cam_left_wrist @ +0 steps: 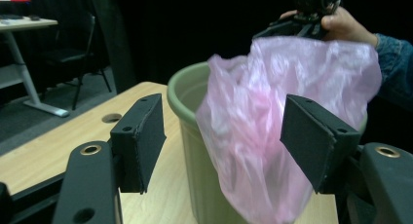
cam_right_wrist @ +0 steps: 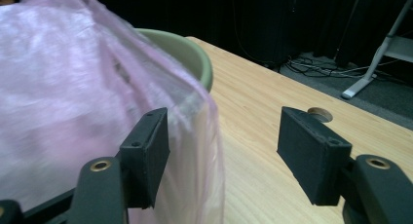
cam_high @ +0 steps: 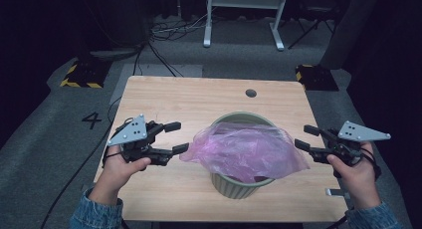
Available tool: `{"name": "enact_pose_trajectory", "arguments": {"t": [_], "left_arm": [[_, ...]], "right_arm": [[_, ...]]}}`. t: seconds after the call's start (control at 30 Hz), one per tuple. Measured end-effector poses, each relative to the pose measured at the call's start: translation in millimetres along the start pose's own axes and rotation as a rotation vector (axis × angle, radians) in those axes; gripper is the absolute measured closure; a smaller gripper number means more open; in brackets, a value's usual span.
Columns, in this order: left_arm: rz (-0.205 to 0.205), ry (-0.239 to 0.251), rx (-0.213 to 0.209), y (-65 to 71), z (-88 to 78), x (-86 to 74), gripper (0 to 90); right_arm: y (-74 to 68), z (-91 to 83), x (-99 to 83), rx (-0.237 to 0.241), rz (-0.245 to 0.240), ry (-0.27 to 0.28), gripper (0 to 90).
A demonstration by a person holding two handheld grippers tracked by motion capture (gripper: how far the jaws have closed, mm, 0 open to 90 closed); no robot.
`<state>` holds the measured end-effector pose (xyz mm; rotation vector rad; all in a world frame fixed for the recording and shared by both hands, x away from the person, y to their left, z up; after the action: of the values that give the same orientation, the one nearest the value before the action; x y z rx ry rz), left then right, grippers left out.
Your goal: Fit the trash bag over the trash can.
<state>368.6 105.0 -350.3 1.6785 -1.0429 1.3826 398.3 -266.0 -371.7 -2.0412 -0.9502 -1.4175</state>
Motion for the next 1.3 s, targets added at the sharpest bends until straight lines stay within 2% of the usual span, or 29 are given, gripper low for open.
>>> {"name": "enact_pose_trajectory", "arguments": {"t": [0.07, 0.13, 0.3, 0.4, 0.43, 0.5, 0.57, 0.63, 0.67, 0.77, 0.9, 0.93, 0.97, 1.03, 1.07, 1.13, 1.23, 1.3], "left_arm": [[-0.011, -0.017, 0.006, -1.1, 8.4, 2.1, 32.8], [-0.012, -0.038, 0.005, -1.5, 19.3, 1.4, 32.8], [-0.028, -0.101, -0.02, 3.4, 45.7, -7.4, 32.9], [-0.034, -0.128, -0.023, 3.2, 54.2, -12.4, 35.6], [-0.038, -0.136, -0.025, 2.9, 55.9, -14.1, 38.4], [-0.041, -0.144, -0.035, 2.4, 57.4, -16.3, 47.5], [-0.037, -0.145, -0.039, 2.1, 57.8, -17.1, 54.4], [-0.033, -0.148, -0.049, 3.6, 57.9, -17.2, 63.9], [-0.025, -0.15, -0.048, 3.7, 57.8, -17.0, 66.5], [-0.017, -0.144, -0.038, 3.5, 56.0, -14.4, 66.5], [-0.033, -0.097, -0.015, 0.5, 49.3, -6.0, 55.9], [-0.033, -0.091, -0.017, 0.2, 48.2, -4.8, 55.6], [-0.033, -0.086, -0.017, 0.0, 47.2, -3.8, 56.3], [-0.019, -0.088, -0.016, -0.2, 46.1, -3.1, 62.5], [-0.013, -0.091, -0.015, -0.5, 46.1, -3.3, 67.0], [0.0, -0.104, -0.009, -1.2, 47.4, -5.0, 72.7], [0.017, -0.13, -0.012, -1.9, 50.6, -10.0, 79.3], [0.02, -0.143, -0.015, -1.9, 53.1, -13.7, 81.2]], "right_arm": [[2.9, 4.8, 0.8, -0.008, 0.0, -0.006, 34.8], [2.5, 9.9, -0.1, 0.006, 0.002, -0.015, 33.4], [-6.2, 22.3, -7.9, 0.068, -0.012, -0.052, 30.0], [-8.0, 25.2, -9.8, 0.102, 0.008, -0.057, 33.6], [-8.7, 25.6, -10.5, 0.121, 0.018, -0.06, 39.0], [-11.6, 25.0, -12.7, 0.182, 0.026, -0.077, 57.5], [-16.1, 24.1, -15.0, 0.245, 0.013, -0.097, 74.0], [-20.1, 23.2, -15.6, 0.273, -0.008, -0.106, 86.8], [-21.4, 23.0, -15.1, 0.27, -0.017, -0.108, 90.0], [-22.8, 21.9, -11.2, 0.232, -0.058, -0.109, 90.0], [-21.1, 16.9, -1.1, 0.182, -0.096, -0.083, 90.0], [-18.1, 15.2, 2.9, 0.157, -0.095, -0.067, 88.1], [-15.9, 14.6, 5.7, 0.146, -0.083, -0.053, 77.9], [-10.5, 15.2, 12.7, 0.131, -0.032, -0.009, 60.2], [-7.8, 16.8, 15.0, 0.113, -0.027, 0.007, 51.6], [-5.0, 21.0, 16.6, 0.09, -0.019, 0.015, 43.1], [-6.6, 30.9, 15.5, 0.106, 0.008, 0.008, 34.0], [-8.9, 36.7, 14.1, 0.123, 0.021, -0.001, 31.7]]}}
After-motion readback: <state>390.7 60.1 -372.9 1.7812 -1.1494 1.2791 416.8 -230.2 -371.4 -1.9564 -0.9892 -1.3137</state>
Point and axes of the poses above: each handheld gripper's, and its own axes: z roughly forward along the jaws, x roughly out of its top, y roughly to its right, the point moved 9 cm from there along z, roughly forward along the jaws
